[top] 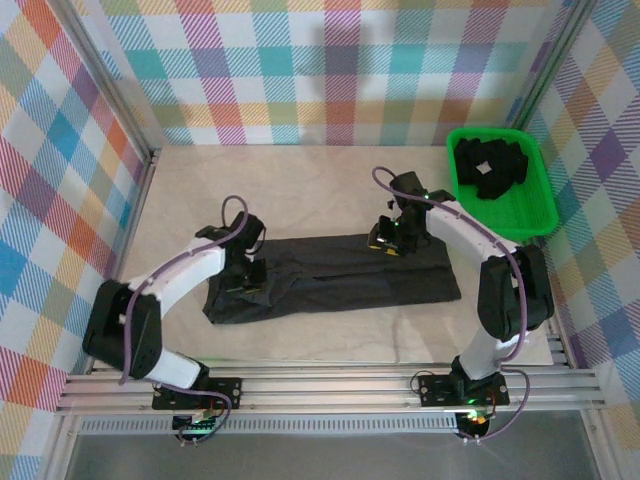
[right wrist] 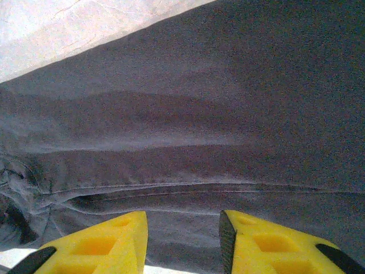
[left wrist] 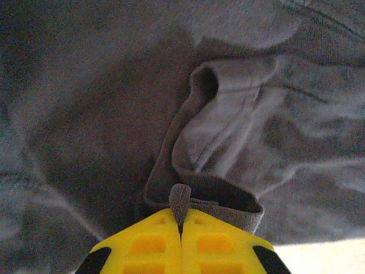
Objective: Fold and stack the t-shirts
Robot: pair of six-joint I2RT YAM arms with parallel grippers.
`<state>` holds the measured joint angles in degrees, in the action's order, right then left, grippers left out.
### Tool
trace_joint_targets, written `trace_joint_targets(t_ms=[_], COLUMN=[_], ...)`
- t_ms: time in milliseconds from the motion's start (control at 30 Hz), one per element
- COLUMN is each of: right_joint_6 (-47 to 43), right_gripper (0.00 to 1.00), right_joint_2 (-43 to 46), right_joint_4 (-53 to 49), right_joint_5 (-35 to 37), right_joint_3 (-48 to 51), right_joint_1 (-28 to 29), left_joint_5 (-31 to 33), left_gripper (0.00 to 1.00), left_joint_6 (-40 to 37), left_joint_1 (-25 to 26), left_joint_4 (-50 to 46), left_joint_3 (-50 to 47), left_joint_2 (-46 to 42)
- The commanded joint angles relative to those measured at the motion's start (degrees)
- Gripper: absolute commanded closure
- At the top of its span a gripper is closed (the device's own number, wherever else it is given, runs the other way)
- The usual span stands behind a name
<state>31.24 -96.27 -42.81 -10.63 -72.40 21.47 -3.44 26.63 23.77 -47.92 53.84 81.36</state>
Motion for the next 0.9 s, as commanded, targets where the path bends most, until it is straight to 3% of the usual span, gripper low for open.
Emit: trace_joint_targets(t_ms=[0, 300, 367, 467, 633, 800, 867], right_joint_6=[0.8, 0.8, 0.7, 0.5, -0.3, -0.3, -0.3], right_gripper=[0.61, 0.61, 0.61, 0.61, 0.61, 0.61, 0.61], right_joint_2=[1.4, 0.2, 0.4, 0.9, 3.0, 4.3, 4.6], right_joint_4=[0.7, 0.8, 0.7, 0.8, 3.3, 3.8, 3.7], right_joint_5=[-1.3, -2.2, -2.2, -2.5, -6.2, -7.3, -7.5], right_joint_3=[0.9, 0.5, 0.6, 0.8, 2.3, 3.0, 2.9], right_joint_1=[0.4, 0.5, 0.5, 0.5, 0.5, 0.8, 1.0], left_joint_5=[-0.1, -1.8, 0.2, 1.3, 2.2, 1.8, -1.9], left_gripper=[1.00, 0.96, 0.87, 0.63, 0.54, 0.52, 0.53], left_joint_6=[4.8, 14.4, 17.2, 20.4, 23.2, 20.6, 16.6], left_joint_1=[0.5, 0.5, 0.5, 0.5, 0.4, 0.2, -0.5], left_joint_4=[-5.4, -5.9, -8.3, -11.7, -14.5, -4.3, 2.0], left_joint_3=[-4.0, -14.4, -14.1, -13.1, -8.2, -2.1, -1.1], left_joint_2=[-5.8, -13.4, -13.3, -12.0, -13.5, -11.1, -6.6])
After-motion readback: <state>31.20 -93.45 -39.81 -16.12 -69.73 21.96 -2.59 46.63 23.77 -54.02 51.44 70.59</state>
